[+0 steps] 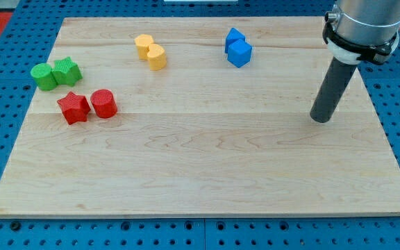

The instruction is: Move your arm towards center

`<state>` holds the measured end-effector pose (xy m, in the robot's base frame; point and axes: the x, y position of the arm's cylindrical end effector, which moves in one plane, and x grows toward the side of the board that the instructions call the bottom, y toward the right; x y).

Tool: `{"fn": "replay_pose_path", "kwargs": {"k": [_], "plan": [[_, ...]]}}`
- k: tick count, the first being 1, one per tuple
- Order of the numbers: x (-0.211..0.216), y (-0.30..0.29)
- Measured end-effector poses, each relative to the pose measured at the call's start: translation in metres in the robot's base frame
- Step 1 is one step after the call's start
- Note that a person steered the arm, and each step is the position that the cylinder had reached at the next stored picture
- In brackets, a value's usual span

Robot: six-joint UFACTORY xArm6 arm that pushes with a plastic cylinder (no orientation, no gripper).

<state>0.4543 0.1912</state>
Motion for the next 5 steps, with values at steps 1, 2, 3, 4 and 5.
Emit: {"fn": "replay_pose_path", "kwargs": {"k": [1,2,3,4,5], "plan": [[0.0001,0.0],[0.0038,0.0],[0.0038,-0.0003],[0.0036,-0.0013],[0.0036,-0.0047]]}}
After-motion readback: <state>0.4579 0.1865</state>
